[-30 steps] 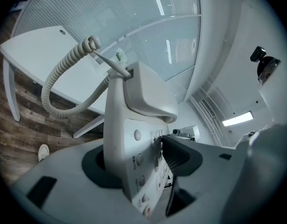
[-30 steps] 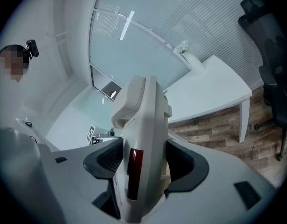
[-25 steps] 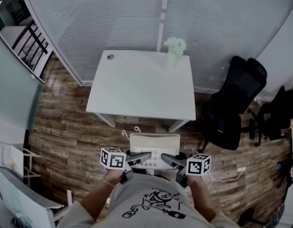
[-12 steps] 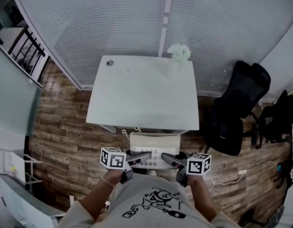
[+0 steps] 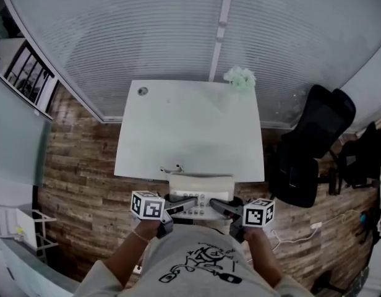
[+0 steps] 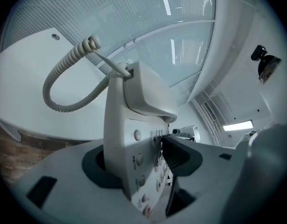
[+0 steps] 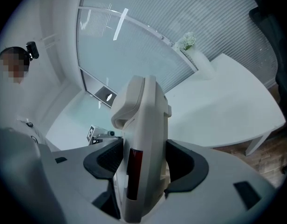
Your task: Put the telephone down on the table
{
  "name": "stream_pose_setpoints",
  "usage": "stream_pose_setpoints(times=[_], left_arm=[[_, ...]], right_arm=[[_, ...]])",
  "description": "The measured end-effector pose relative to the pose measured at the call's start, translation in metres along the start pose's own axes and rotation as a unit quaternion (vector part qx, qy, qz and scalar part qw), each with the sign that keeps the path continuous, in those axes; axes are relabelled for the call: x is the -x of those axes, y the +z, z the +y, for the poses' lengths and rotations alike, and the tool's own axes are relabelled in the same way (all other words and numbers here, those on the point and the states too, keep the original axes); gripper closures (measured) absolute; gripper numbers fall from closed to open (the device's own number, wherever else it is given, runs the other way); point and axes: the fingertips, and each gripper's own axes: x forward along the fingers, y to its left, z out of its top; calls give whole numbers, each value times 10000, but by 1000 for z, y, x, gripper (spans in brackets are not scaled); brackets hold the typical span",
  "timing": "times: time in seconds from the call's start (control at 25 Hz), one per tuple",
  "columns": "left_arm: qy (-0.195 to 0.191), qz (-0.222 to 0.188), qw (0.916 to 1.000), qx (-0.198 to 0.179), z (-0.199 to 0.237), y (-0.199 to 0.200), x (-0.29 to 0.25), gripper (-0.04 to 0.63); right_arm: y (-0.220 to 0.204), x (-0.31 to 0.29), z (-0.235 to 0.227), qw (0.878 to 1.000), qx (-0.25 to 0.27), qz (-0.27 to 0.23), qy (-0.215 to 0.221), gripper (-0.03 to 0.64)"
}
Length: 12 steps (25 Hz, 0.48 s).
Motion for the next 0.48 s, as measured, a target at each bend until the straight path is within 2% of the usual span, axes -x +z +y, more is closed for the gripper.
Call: stream_pose_setpoints(times=[0.48], left_arm=[[-113, 200, 9997, 24, 31, 50, 7, 339]], right_arm=[[38, -42, -6, 9998, -127, -128, -99, 322]])
